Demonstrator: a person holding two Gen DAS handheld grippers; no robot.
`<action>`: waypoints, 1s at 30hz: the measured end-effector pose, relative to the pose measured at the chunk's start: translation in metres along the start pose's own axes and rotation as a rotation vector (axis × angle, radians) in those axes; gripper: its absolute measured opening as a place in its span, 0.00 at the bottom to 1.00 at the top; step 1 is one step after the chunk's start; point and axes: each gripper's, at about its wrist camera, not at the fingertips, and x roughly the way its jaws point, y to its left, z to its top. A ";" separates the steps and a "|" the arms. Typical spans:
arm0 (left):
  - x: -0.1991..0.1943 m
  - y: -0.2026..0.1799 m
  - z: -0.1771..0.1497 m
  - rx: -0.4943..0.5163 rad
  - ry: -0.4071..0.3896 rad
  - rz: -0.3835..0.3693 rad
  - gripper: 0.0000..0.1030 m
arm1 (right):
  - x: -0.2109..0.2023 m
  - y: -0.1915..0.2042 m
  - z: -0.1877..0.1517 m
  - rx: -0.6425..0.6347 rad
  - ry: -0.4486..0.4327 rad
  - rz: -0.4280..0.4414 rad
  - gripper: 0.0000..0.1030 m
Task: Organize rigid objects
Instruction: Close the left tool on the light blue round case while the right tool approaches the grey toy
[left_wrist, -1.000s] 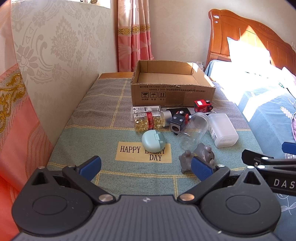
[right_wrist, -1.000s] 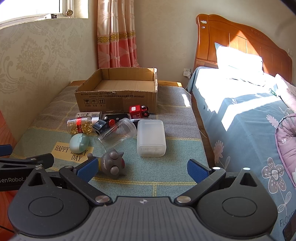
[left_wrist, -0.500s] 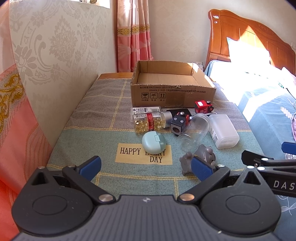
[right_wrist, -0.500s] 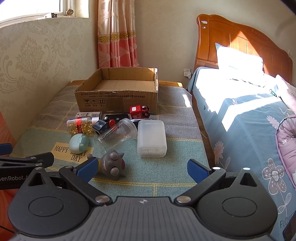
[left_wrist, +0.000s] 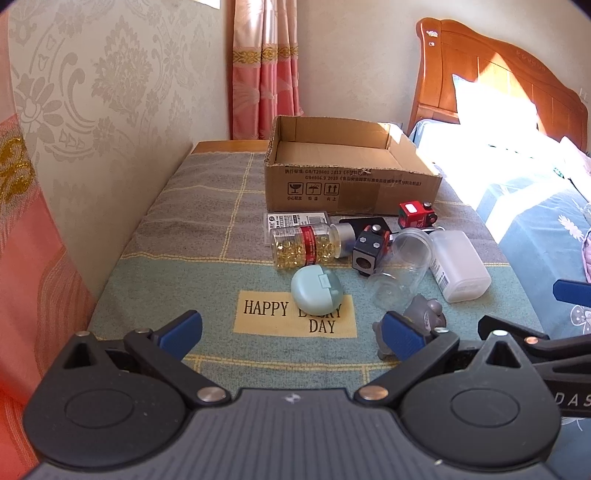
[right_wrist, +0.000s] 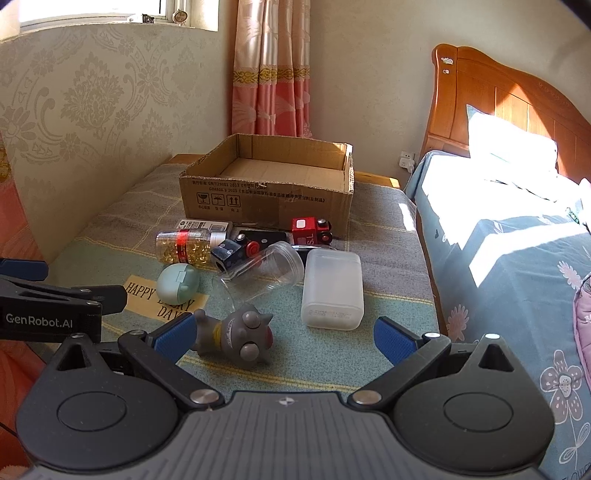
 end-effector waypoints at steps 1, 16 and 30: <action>0.003 0.002 0.000 -0.005 0.005 0.003 0.99 | 0.002 0.000 -0.001 -0.010 0.000 0.007 1.00; 0.044 0.030 0.000 -0.034 0.050 0.010 1.00 | 0.078 0.023 -0.015 -0.120 0.122 0.198 1.00; 0.071 0.030 0.008 0.007 0.088 0.002 0.99 | 0.122 0.028 -0.022 -0.148 0.154 0.100 1.00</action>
